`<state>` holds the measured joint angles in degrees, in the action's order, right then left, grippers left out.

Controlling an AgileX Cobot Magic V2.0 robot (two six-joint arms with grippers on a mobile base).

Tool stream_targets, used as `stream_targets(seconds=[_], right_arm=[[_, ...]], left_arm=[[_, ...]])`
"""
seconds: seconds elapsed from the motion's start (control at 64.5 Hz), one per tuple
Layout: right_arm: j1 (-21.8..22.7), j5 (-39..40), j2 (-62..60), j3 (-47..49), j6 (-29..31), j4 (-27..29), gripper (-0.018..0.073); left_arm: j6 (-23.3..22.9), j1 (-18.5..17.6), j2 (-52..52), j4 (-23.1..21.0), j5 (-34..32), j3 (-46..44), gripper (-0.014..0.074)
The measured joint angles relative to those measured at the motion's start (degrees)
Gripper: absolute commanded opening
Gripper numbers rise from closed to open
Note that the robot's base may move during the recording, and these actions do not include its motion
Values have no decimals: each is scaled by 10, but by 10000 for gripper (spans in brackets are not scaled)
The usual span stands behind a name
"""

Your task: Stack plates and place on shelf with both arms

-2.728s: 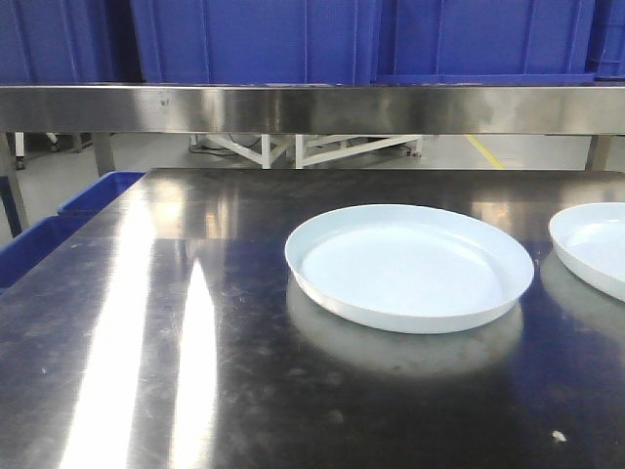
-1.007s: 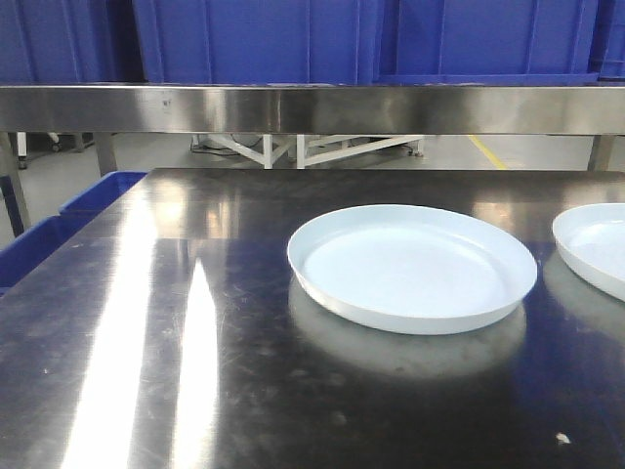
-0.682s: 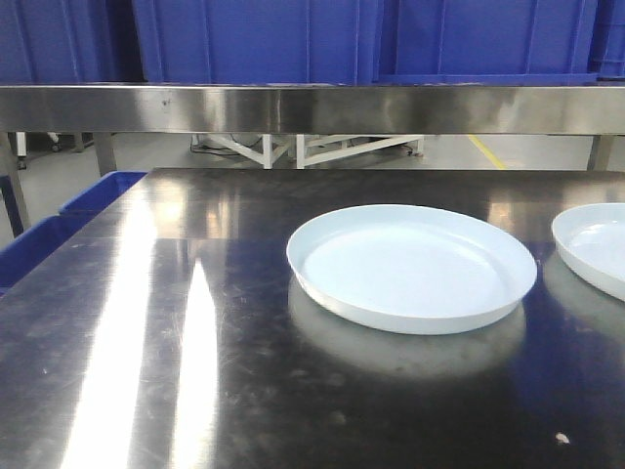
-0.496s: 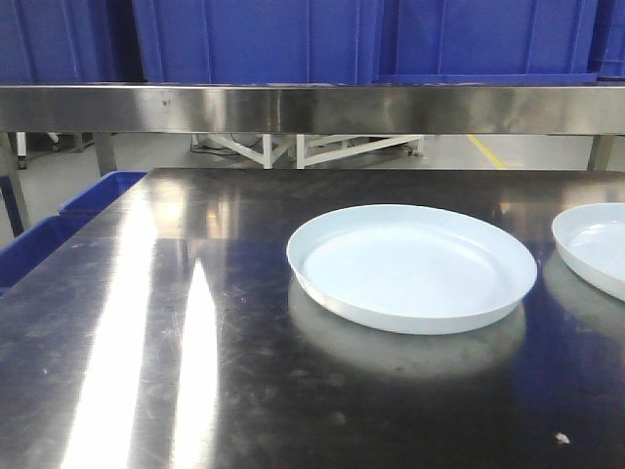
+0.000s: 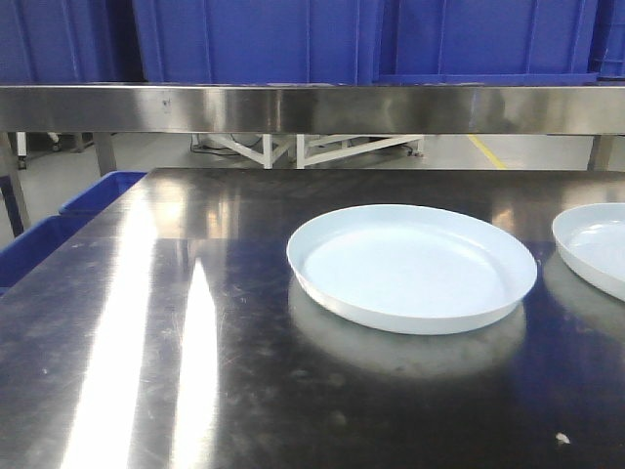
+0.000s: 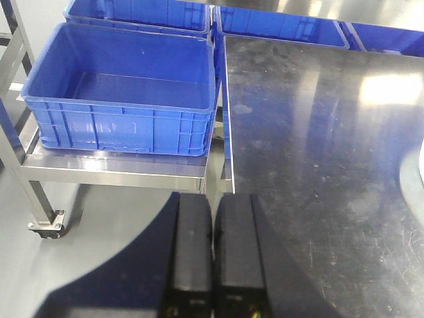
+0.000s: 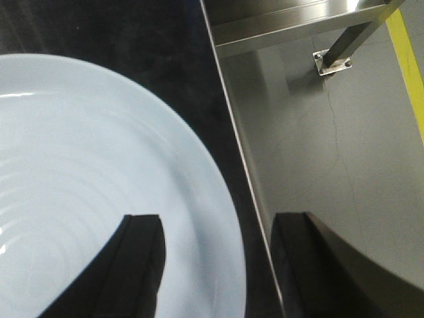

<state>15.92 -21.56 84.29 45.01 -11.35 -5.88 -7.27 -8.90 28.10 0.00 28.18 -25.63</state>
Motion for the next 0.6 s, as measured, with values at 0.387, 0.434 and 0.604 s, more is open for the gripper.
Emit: stream_targets(seconds=[0.387, 0.434, 0.604], right_arm=[[4, 4, 39, 7, 0, 0, 473], [4, 6, 41, 8, 0, 0, 460], [4, 17, 45, 10, 0, 0, 148]], left_arm=[[0, 0, 0, 0, 0, 0, 87], [0, 0, 0, 0, 0, 0, 87], [0, 0, 0, 0, 0, 0, 87]])
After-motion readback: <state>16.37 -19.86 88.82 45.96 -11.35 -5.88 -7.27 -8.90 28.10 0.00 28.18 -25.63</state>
